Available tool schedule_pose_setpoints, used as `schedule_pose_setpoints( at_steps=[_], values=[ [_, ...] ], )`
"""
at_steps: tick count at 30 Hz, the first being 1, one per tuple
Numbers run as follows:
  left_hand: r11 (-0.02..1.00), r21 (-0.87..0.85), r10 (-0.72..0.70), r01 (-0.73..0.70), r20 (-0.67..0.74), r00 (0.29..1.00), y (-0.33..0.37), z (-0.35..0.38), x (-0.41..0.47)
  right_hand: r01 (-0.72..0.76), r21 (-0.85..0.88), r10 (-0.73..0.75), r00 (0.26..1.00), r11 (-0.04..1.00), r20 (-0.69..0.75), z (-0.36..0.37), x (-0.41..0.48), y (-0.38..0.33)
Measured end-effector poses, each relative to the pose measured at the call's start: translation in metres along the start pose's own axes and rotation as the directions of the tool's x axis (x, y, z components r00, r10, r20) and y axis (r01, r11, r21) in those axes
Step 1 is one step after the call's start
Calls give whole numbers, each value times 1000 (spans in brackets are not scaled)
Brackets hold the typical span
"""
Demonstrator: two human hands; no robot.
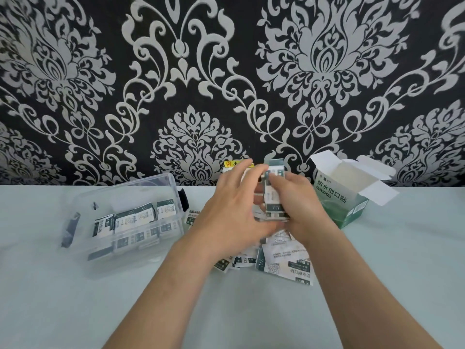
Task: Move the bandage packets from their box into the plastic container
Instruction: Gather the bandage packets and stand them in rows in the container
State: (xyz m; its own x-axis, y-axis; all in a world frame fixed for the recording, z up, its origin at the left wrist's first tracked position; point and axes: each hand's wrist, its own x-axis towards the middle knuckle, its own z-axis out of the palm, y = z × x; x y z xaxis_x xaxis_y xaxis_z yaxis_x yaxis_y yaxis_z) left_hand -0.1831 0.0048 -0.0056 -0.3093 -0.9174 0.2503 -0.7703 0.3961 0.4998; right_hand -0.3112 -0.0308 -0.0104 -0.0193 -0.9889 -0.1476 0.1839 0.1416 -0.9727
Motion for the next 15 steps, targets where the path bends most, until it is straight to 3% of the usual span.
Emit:
schedule_pose_setpoints(
  at_steps=[2, 6, 11, 15],
  values=[
    [999, 47, 3, -7, 77, 997, 3, 1, -3, 28, -197, -11, 996, 980, 86, 1, -1, 4],
    [997, 73, -27, 24, 43, 999, -3, 8, -3, 138, -465, -37, 975, 875, 219, 13, -7, 6],
    [993, 115, -27, 35, -69, 997, -11, -2, -3, 97, -359, 56, 918, 928, 393, 12, -6, 8],
    [979, 204, 1, 25, -126, 992, -7, -4, -3, 77, -304, 60, 907, 949, 417, 11, -6, 6]
  ],
)
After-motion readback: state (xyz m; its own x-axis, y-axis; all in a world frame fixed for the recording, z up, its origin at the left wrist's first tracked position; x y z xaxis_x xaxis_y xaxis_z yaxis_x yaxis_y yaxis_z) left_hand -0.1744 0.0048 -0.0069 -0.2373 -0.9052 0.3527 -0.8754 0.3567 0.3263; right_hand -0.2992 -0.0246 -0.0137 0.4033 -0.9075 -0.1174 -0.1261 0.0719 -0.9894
